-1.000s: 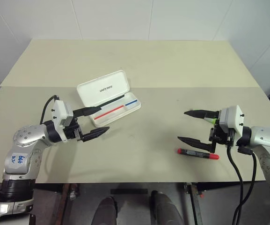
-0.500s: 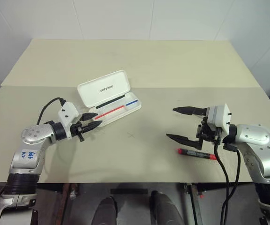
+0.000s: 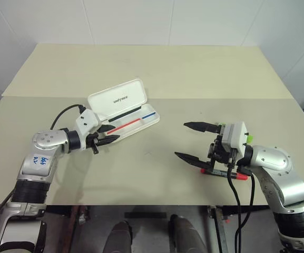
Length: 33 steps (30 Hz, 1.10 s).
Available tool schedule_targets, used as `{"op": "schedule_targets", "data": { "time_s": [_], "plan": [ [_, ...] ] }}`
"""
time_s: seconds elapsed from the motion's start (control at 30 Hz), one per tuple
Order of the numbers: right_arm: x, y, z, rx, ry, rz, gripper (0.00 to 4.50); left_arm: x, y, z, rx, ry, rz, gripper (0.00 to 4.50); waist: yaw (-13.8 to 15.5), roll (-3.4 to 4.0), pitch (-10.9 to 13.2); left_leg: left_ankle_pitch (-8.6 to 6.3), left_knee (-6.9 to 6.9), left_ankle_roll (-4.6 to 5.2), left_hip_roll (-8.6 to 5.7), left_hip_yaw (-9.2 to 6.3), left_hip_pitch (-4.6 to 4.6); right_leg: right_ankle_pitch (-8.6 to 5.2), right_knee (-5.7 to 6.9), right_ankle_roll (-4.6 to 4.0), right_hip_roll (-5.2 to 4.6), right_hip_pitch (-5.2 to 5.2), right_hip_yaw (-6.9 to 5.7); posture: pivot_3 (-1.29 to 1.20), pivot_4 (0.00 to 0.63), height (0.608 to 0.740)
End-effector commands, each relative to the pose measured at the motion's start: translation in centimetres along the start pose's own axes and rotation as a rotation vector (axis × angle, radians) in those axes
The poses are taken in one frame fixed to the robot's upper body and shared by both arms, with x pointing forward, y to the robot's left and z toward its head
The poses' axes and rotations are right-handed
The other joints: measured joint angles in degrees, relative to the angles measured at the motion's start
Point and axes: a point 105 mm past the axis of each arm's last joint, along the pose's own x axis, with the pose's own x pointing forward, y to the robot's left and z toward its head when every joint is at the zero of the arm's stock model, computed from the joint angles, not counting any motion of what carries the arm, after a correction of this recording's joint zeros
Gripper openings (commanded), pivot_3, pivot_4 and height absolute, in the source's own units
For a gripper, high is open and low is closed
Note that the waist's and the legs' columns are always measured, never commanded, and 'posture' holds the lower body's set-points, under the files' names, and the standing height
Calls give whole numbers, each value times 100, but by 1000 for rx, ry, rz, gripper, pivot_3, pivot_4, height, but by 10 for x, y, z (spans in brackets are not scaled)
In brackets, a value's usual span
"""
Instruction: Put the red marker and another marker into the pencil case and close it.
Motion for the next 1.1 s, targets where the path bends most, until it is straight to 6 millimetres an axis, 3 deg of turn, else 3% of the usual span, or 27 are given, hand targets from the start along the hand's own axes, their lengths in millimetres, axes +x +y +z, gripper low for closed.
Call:
{"op": "schedule_targets", "data": {
  "time_s": [0.03, 0.63, 0.9, 1.0, 1.1],
  "plan": [
    [2, 2, 13, -51, -42, -10, 4500, -3, 2, 5, 38, 11, -20, 3149, -7, 0, 0, 0, -1, 0, 0, 0, 0, 0, 1, 0, 1, -2, 0, 0, 150, 740],
    [6, 0, 19, -68, -67, -35, 4500, 12, -8, -18, 3, 165, -92, 3149, -8, 0, 0, 0, 1, 0, 0, 0, 1, 5, 3, 12, 1, 0, 0, 0, 150, 740],
    [8, -6, 27, -83, -88, -45, 4500, 21, -8, -18, -10, 198, -137, 3149, -10, 0, 0, 0, 2, 0, 0, 0, 4, 6, 7, 12, 2, 0, 0, 0, 150, 740],
    [9, -7, 29, -91, -92, -44, 4500, 22, -7, -14, -11, 203, -165, 2511, -9, 0, 0, 0, 0, 0, 0, -1, 3, 5, 8, 12, 2, 0, 0, 0, 150, 740],
    [9, -10, 31, -102, -94, -47, 4500, 22, -6, -14, -13, 219, -186, 1533, -9, 0, 0, 0, -1, 0, 0, 0, 2, 5, 5, 12, 2, -1, 0, 0, 150, 740]
  ]
}}
